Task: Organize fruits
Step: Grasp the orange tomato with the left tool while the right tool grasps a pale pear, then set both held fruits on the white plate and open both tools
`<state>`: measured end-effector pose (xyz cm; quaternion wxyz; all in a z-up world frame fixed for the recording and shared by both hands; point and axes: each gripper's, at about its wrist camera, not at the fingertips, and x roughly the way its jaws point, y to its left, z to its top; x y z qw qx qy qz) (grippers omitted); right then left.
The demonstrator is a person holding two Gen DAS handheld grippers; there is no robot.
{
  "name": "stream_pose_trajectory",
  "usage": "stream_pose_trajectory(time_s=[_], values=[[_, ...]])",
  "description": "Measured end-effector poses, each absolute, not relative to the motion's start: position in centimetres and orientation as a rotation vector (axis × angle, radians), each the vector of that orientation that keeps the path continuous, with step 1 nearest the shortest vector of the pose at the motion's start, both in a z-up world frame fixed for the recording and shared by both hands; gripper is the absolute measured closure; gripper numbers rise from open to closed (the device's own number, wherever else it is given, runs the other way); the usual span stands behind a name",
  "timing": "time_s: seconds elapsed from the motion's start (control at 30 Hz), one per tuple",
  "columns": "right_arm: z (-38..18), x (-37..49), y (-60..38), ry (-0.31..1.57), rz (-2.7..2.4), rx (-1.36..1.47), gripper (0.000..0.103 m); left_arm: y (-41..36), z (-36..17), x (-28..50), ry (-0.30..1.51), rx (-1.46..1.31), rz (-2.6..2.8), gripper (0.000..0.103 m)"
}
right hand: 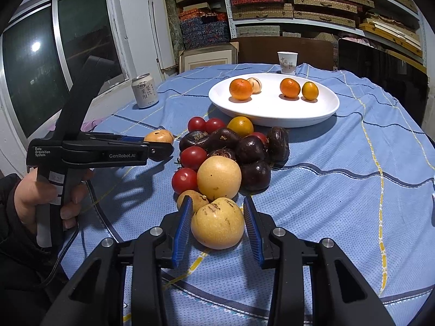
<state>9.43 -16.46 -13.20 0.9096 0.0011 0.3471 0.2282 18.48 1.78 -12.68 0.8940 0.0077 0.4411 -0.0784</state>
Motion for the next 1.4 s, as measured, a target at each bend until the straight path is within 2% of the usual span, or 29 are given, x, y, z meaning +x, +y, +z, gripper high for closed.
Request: stream_pose_trajectory(time_s=[0.37, 1.0, 1.17, 1.4], values=[[-13.5, 9.2, -15.7, 0.752, 0.469, -0.056, 0.06, 2.1, -12.8, 18.7, 0.922, 0.002, -0.167, 0.06], [-13.0, 8.8, -17.2, 0.76, 0.429, -0.007, 0.062, 1.8, -12.4, 18.1, 0.902, 0.008, -0.193, 0.06], [-11.0, 9.0, -18.2, 0.723, 0.424, 0.008, 0.062, 1.5, -10.8, 17.9, 0.886, 0.004, -0.216, 0.06], [-5.9, 13.1, -20.9, 0.624, 0.368, 0.001, 0.062, -1.5, -5.2, 20.3, 0.798, 0.056, -0.285, 0.06]])
